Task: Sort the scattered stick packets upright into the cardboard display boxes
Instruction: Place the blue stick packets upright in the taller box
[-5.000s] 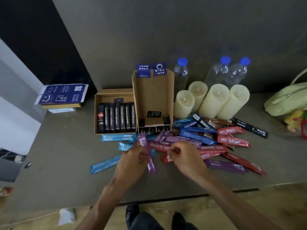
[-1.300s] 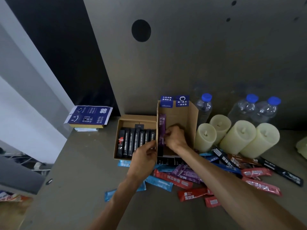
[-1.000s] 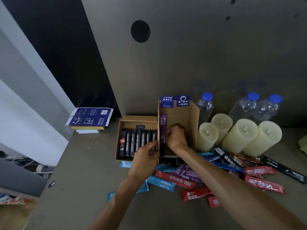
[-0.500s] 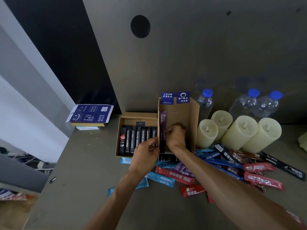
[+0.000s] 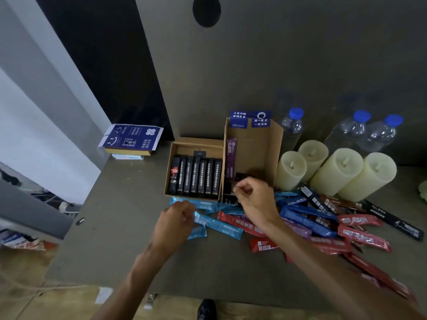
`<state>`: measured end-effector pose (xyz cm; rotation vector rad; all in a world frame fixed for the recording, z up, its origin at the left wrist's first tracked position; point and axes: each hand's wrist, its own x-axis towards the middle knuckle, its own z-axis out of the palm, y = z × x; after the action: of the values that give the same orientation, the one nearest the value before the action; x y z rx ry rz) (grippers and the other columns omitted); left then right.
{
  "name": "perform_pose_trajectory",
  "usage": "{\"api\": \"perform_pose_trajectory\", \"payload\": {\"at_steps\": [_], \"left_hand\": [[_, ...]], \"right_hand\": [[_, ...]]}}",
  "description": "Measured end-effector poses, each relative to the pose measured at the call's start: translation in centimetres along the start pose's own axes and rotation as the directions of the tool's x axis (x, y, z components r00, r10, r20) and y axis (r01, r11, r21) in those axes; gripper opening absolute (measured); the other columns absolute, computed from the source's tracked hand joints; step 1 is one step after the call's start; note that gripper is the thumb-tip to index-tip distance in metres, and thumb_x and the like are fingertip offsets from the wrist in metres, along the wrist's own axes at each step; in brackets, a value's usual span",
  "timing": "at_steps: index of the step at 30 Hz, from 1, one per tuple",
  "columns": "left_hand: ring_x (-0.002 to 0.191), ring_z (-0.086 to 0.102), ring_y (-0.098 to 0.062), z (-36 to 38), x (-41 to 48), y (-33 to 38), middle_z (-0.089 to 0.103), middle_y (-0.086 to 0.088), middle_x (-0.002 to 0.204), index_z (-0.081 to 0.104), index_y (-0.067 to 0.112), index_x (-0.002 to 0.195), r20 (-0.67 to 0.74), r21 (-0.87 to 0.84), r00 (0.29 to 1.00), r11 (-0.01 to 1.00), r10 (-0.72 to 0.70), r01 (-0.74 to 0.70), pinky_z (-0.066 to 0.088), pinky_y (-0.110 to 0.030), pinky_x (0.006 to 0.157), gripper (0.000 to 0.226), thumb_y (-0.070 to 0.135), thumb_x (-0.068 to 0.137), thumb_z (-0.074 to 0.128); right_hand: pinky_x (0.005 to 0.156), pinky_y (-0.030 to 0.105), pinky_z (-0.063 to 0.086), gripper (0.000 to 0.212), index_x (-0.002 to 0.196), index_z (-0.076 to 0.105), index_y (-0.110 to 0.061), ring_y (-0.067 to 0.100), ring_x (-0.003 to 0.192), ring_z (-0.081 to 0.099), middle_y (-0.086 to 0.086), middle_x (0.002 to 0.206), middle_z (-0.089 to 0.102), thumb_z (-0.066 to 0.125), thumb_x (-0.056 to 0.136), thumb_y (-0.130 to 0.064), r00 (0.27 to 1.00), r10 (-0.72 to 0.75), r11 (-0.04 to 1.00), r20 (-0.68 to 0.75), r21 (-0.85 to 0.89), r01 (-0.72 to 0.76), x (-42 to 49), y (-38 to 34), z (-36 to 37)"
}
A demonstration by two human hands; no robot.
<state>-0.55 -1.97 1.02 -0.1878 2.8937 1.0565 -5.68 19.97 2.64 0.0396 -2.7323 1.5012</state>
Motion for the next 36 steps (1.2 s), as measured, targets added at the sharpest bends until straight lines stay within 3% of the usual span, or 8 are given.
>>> {"api": "perform_pose_trajectory", "payload": {"at_steps": [6, 14, 20, 24, 27, 30, 33, 36], "left_hand": [[0.092, 0.064, -0.028, 0.2, -3.6, -4.2, 0.064, 0.001, 0.093, 0.072, 0.026, 0.094, 0.016, 0.183, 0.999, 0.983, -0.028, 0.025, 0.052, -0.039, 0.082, 0.023, 0.021, 0.074, 0.063], [0.105, 0.056, -0.02, 1.0, -4.6, -3.8, 0.061, 0.008, 0.105, 0.066, 0.029, 0.102, 0.047, 0.247, 0.998, 0.968, 0.033, -0.044, 0.033, -0.034, 0.091, 0.022, 0.021, 0.082, 0.07], [0.098, 0.055, -0.015, 1.1, -5.2, -1.0, 0.058, 0.012, 0.098, 0.057, 0.032, 0.092, 0.016, 0.087, 0.939, 0.935, 0.345, -0.345, 0.046, -0.041, 0.087, 0.035, 0.008, 0.071, 0.071], [0.116, 0.05, -0.014, 1.1, -5.0, 0.6, 0.056, 0.006, 0.12, 0.062, 0.027, 0.112, -0.103, 0.029, 0.894, 0.9, 0.436, -0.435, 0.043, -0.031, 0.1, 0.045, 0.01, 0.071, 0.07], [0.123, 0.049, -0.007, 0.6, -4.8, 1.1, 0.052, 0.004, 0.128, 0.056, 0.018, 0.128, -0.201, -0.186, 0.934, 0.924, 0.297, -0.334, 0.037, -0.015, 0.104, 0.055, 0.002, 0.079, 0.074], [0.107, 0.063, -0.003, -0.1, -4.7, 2.4, 0.068, 0.003, 0.113, 0.063, 0.019, 0.119, -0.082, -0.569, 0.996, 0.819, 0.034, -0.075, 0.048, -0.021, 0.093, 0.037, -0.003, 0.09, 0.065], [0.103, 0.068, -0.017, -0.5, -4.5, 4.2, 0.072, -0.008, 0.113, 0.067, 0.011, 0.118, 0.144, -0.799, 0.99, 0.59, 0.0, 0.116, 0.052, -0.031, 0.092, 0.024, 0.007, 0.098, 0.055], [0.079, 0.067, -0.013, 0.0, -4.0, 6.1, 0.074, -0.004, 0.092, 0.065, 0.005, 0.115, 0.146, -0.819, 0.989, 0.56, -0.005, 0.124, 0.05, -0.022, 0.072, 0.02, 0.008, 0.096, 0.06]], "right_hand": [[0.066, 0.011, 0.048, 0.003, 0.09, 0.072, -0.019, -0.001, 0.076, 0.064, -0.012, 0.079, 0.069, 0.07, 0.091, -0.017, 0.996, 0.021, 0.999, 0.089, -0.037, -0.017, -6.2, 1.7, -0.6], [0.068, 0.009, 0.046, 0.004, 0.093, 0.074, -0.018, -0.006, 0.081, 0.063, -0.015, 0.082, 0.068, 0.071, 0.091, -0.019, 0.973, -0.008, 0.992, 0.229, -0.123, 0.037, -8.9, 1.4, -0.3], [0.069, 0.031, 0.056, 0.02, 0.104, 0.072, -0.021, 0.012, 0.079, 0.073, -0.002, 0.092, 0.076, 0.068, 0.092, -0.036, 0.875, 0.161, 0.98, 0.456, 0.034, -0.198, -9.0, 0.3, -0.3], [0.051, 0.014, 0.042, 0.009, 0.099, 0.073, -0.016, 0.021, 0.074, 0.075, 0.006, 0.092, 0.077, 0.067, 0.095, -0.02, 0.831, 0.227, 0.919, 0.508, 0.171, -0.355, -9.6, -0.2, -0.8], [0.05, 0.02, 0.038, 0.011, 0.1, 0.073, -0.014, 0.02, 0.074, 0.074, 0.005, 0.092, 0.077, 0.063, 0.097, -0.014, 0.854, 0.26, 0.865, 0.45, 0.285, -0.413, -10.1, -0.1, -1.7], [0.052, 0.022, 0.039, 0.013, 0.104, 0.073, -0.012, 0.019, 0.072, 0.073, 0.006, 0.091, 0.077, 0.061, 0.098, -0.012, 0.858, 0.275, 0.828, 0.434, 0.346, -0.441, -10.5, 0.3, -2.5], [0.05, 0.023, 0.039, 0.021, 0.112, 0.068, 0.0, 0.017, 0.061, 0.061, 0.009, 0.081, 0.07, 0.057, 0.098, -0.012, 0.751, 0.315, 0.548, 0.58, 0.535, -0.643, -10.9, 0.4, -2.8], [0.045, 0.022, 0.034, 0.031, 0.115, 0.066, 0.003, 0.014, 0.056, 0.048, 0.009, 0.074, 0.057, 0.054, 0.095, -0.017, 0.618, 0.272, 0.248, 0.738, 0.566, -0.786, -11.2, 0.4, -3.2]]}}
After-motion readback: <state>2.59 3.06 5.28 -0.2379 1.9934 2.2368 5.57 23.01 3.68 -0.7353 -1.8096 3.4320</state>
